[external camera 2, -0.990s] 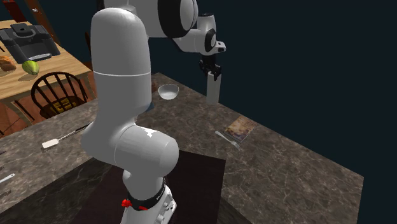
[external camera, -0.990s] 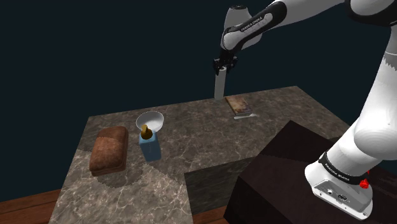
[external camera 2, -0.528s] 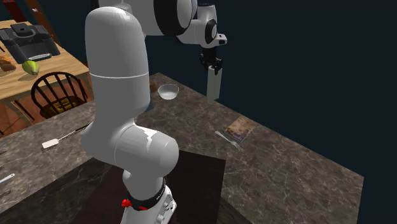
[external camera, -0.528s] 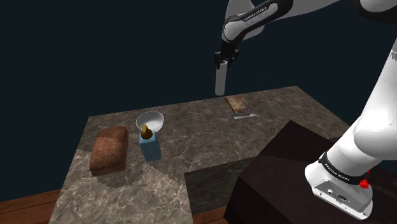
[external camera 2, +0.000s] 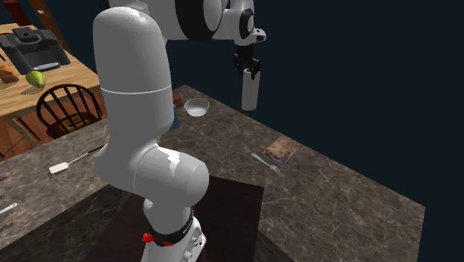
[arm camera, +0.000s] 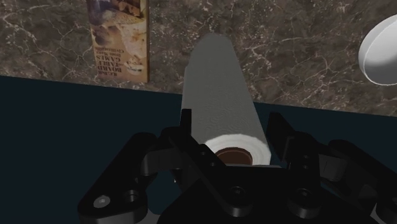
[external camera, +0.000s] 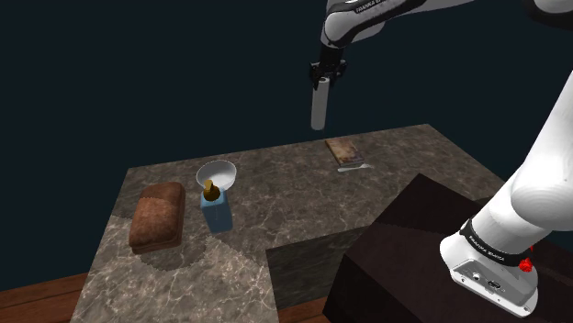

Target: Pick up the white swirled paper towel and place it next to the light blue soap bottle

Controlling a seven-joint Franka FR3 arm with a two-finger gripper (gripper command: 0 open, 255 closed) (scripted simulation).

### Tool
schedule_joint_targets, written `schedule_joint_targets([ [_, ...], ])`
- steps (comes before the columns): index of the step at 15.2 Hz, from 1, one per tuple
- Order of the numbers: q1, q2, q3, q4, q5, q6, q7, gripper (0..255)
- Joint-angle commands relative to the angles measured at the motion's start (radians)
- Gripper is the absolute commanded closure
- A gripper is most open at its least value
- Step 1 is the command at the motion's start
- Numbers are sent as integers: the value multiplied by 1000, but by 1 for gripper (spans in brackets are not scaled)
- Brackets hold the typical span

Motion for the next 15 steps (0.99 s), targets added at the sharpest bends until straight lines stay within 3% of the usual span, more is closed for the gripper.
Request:
schedule_joint_targets([
  [1,-1,-8,0,18,1,-27,-3,255],
  [11,0,-37,0,114,4,-151,-10,255],
  [15,54,-73,33,69,-23,-148,86,255],
])
